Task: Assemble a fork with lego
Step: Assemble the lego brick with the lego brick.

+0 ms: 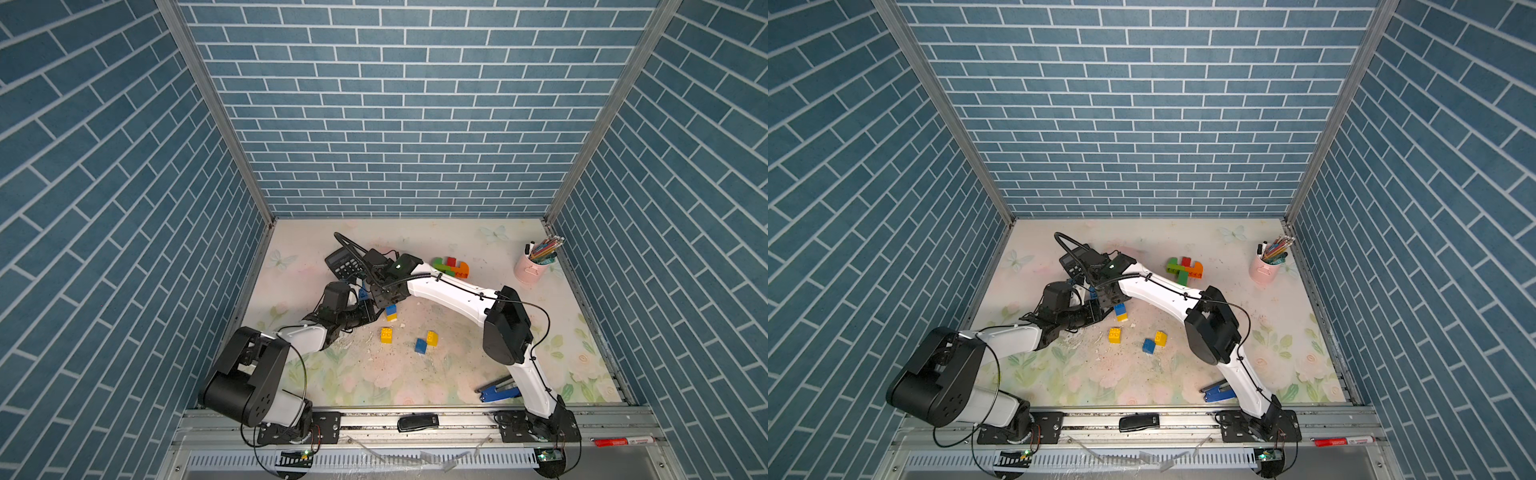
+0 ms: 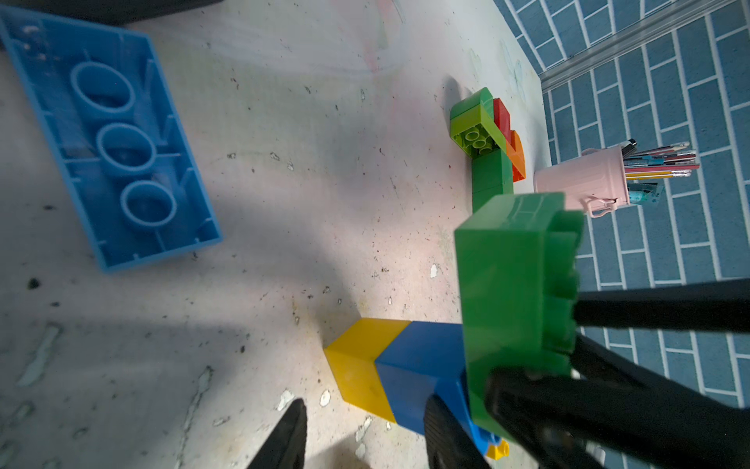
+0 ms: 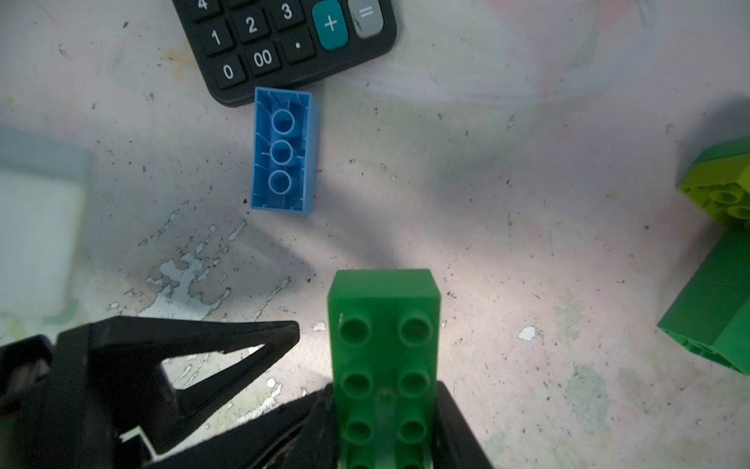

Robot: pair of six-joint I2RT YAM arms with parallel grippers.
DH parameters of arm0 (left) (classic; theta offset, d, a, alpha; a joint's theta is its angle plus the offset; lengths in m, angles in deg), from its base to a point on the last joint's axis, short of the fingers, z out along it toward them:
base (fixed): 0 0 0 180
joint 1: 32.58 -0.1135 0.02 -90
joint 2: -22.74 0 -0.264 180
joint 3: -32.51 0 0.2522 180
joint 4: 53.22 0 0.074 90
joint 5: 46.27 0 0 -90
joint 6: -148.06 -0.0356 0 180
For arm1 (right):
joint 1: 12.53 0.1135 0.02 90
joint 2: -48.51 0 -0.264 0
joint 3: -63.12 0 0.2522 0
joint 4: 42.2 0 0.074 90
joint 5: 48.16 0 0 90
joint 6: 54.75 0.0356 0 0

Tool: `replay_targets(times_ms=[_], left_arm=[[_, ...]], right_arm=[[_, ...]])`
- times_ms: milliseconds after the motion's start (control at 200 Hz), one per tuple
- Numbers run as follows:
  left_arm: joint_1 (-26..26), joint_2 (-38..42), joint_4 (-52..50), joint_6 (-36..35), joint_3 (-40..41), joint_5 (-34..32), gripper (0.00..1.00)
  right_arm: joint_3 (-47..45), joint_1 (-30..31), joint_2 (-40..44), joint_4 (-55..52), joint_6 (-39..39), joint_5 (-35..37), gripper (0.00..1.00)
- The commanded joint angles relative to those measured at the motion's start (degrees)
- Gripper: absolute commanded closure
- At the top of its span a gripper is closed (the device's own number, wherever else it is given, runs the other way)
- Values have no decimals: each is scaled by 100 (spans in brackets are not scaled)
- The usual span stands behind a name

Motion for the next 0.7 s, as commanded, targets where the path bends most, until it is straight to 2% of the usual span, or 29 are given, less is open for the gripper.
replay_targets(times_ms=[0, 210, 345, 545, 695], left_arm=[[17, -22, 21, -40, -119, 56, 51], [16, -55, 42, -46, -115, 52, 51], [18, -67, 54, -44, -110, 56, 51], [27, -67, 51, -43, -124, 51, 51], [35, -76, 47, -35, -130, 45, 51]], right_arm=[[-619, 120, -265, -257, 290, 192, 100], [-795, 116, -268, -347, 627, -258, 100], [-489, 93, -489, -803, 756, -547, 100], [-290, 82, -719, -1388, 743, 120, 100], [-737, 96, -631, -1006, 812, 523, 100]])
